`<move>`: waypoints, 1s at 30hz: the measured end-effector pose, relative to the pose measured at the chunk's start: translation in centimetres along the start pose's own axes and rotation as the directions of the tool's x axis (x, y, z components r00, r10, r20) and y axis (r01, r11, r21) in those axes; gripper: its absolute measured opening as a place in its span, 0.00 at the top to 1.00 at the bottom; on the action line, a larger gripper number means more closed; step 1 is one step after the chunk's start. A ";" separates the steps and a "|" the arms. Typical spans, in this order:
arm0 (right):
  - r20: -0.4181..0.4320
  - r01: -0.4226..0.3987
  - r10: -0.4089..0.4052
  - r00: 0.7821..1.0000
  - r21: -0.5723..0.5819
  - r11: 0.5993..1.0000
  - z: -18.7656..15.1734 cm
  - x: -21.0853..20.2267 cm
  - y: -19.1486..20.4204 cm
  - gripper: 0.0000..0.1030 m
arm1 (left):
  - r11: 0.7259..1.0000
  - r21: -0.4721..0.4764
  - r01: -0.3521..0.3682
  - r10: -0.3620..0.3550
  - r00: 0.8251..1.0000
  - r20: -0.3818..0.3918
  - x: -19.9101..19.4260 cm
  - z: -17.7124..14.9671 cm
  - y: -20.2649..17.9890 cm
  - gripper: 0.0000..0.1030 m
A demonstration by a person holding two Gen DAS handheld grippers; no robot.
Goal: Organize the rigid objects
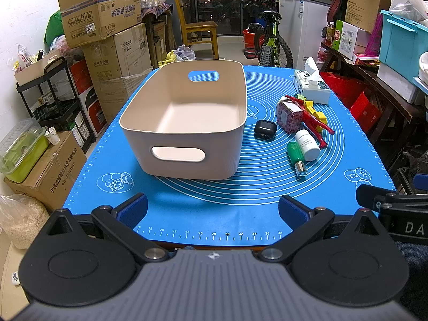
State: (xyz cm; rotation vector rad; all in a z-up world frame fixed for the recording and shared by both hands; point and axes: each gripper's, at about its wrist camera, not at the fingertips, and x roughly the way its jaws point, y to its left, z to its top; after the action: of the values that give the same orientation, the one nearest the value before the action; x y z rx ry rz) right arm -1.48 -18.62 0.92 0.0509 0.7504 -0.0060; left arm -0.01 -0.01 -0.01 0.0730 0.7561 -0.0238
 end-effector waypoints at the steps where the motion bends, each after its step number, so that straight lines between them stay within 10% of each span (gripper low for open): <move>1: 0.000 0.002 -0.002 1.000 0.000 1.000 0.0 0.0 0.4 0.02 | 1.000 0.001 0.000 0.000 1.000 0.000 0.0 0.0 0.0 0.00; 30: 0.023 -0.010 0.011 1.000 -0.028 1.000 7.4 7.1 3.5 0.02 | 0.990 -0.114 -0.079 0.078 0.997 -0.013 5.5 9.5 7.9 0.00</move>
State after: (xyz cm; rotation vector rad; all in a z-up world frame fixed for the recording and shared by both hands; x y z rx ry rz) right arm 8.87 -15.36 1.64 0.0279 0.7274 0.0139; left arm 10.88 7.21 3.51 -0.0059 0.7617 0.0947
